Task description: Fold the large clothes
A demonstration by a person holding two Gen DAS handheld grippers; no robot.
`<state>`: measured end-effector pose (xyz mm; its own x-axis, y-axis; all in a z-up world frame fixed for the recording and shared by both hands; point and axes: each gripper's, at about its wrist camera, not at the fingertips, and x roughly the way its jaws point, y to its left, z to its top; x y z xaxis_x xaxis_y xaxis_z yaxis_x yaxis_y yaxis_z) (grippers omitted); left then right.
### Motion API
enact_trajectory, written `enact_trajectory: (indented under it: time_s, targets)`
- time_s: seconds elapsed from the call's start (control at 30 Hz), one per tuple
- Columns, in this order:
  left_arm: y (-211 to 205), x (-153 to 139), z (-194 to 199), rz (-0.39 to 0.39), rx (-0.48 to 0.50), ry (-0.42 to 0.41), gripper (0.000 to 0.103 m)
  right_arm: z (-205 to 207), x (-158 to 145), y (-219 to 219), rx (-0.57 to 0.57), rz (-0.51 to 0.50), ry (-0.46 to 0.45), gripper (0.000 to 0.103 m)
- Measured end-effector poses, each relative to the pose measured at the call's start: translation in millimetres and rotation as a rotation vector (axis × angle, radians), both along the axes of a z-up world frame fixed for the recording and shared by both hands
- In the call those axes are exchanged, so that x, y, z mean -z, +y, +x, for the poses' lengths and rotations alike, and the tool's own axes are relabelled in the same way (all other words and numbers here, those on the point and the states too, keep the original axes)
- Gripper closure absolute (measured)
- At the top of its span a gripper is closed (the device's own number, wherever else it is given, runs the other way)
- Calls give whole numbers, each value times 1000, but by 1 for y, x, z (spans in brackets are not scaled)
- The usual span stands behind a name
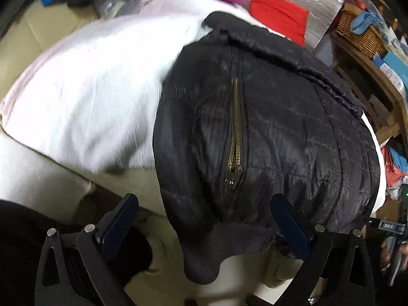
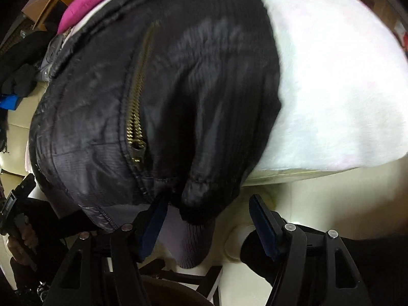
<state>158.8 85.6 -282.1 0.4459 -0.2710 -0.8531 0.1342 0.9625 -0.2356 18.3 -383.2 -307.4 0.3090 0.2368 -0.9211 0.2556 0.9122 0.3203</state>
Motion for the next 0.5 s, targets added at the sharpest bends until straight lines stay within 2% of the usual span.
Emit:
enact_trajectory:
  time_s: [0.2, 0.27, 0.3, 0.37, 0.4, 0.5]
  targets:
    - [1, 29, 9, -14, -8, 158, 0, 7, 13, 4, -22, 20, -8, 33]
    - [3, 32, 11, -31, -17, 173, 1, 4, 11, 2, -18, 30, -18, 37]
    - [4, 32, 11, -33, -20, 169, 2, 3, 9, 4, -22, 23, -20, 44]
    - [1, 30, 9, -47, 2, 149, 24, -3, 3, 8, -40, -11, -24, 59]
    - [-1, 30, 9, -45, 23, 150, 42, -6, -1, 10, -57, -9, -25, 66]
    - [-8, 30, 8, 0, 43, 133, 44, -13, -11, 18, -108, 16, -51, 66]
